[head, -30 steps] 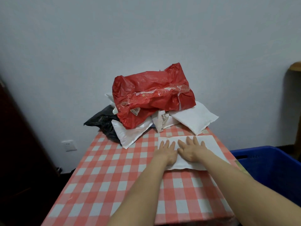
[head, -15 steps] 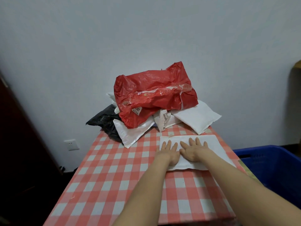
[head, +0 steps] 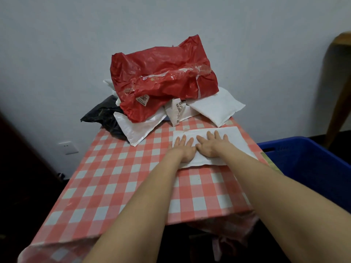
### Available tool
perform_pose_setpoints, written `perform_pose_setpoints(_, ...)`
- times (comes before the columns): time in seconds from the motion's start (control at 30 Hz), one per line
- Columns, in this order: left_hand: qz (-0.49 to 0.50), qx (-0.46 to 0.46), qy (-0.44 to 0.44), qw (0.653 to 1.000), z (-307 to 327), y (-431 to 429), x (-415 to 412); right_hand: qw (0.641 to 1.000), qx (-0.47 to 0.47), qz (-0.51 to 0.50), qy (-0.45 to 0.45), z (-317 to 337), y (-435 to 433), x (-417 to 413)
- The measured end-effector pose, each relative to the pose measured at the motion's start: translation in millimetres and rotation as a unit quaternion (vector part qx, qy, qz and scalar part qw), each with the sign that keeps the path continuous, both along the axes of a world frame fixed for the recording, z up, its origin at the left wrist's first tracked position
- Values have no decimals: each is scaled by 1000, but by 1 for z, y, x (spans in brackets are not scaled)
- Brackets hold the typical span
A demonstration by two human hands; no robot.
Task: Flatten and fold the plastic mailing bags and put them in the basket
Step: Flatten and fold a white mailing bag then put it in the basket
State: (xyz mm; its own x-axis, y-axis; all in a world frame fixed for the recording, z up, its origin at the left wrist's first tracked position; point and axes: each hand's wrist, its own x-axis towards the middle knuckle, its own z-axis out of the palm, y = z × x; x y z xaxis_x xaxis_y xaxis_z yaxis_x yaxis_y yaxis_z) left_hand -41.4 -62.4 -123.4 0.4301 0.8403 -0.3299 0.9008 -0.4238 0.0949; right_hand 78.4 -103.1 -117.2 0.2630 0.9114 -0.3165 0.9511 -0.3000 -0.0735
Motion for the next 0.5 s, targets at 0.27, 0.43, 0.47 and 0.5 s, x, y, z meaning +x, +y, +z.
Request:
perform_pose_setpoints(0.27, 2, -6, 0, 1000, -3, 0, 0, 999, 33, 11, -2, -8, -3, 0)
perform_pose_setpoints(0.43, -2, 0, -10, 1000, -5, -1, 0, 998, 59, 24, 25, -6, -7, 4)
perform_pose_setpoints(0.47, -3, 5, -14, 1000, -5, -1, -1, 996, 71, 29, 49, -3, -8, 5)
perform_pose_setpoints(0.5, -4, 11, -19, 1000, -5, -1, -2, 992, 94, 22, 82, 0, -10, 8)
